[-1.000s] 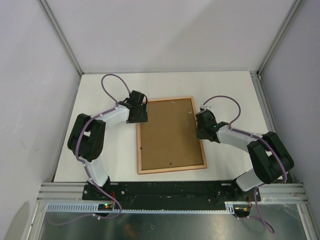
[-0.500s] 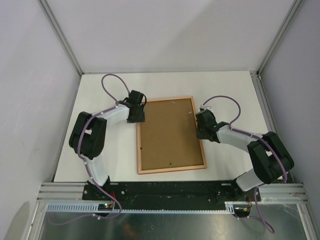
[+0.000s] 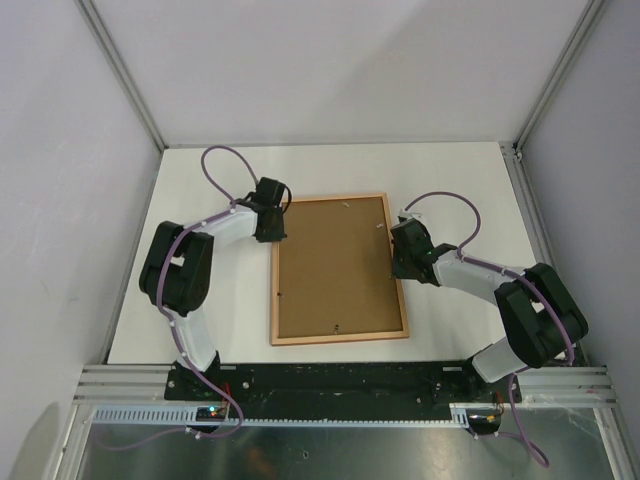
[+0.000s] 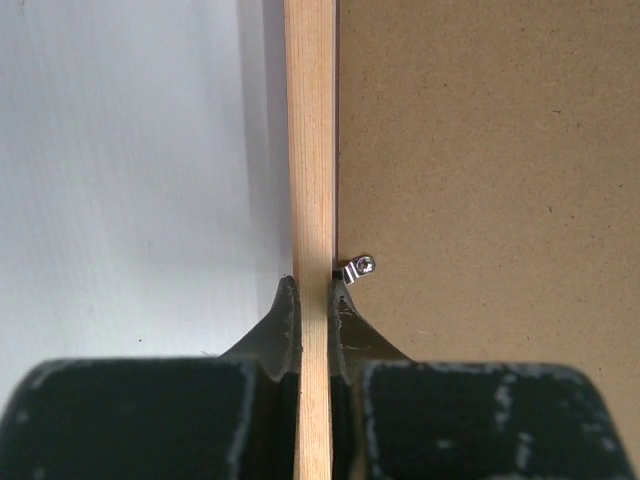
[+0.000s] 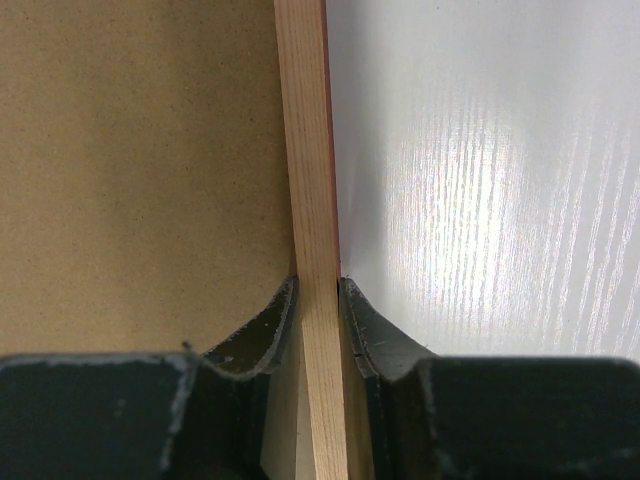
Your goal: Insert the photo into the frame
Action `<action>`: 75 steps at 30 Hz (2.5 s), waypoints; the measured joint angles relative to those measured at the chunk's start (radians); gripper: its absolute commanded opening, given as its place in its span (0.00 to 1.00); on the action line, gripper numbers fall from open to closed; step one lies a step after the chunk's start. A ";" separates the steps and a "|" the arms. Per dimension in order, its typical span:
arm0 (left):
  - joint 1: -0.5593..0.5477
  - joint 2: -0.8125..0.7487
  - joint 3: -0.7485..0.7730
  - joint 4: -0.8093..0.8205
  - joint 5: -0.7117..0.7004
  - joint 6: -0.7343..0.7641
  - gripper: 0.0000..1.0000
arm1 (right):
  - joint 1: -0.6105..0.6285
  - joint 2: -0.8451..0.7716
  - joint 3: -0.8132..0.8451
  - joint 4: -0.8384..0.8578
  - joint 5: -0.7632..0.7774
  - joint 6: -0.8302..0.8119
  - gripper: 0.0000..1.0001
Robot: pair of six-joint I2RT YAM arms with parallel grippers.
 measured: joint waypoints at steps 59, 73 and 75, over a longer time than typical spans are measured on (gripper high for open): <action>-0.021 -0.255 -0.310 0.068 0.154 -0.039 0.00 | -0.017 -0.043 -0.049 0.008 -0.013 0.007 0.67; -0.023 -0.239 -0.290 0.045 0.168 -0.006 0.00 | -0.118 0.174 0.225 0.032 0.041 -0.023 0.76; -0.023 -0.239 -0.289 0.045 0.168 -0.006 0.00 | -0.123 0.224 0.266 0.037 0.053 -0.013 0.76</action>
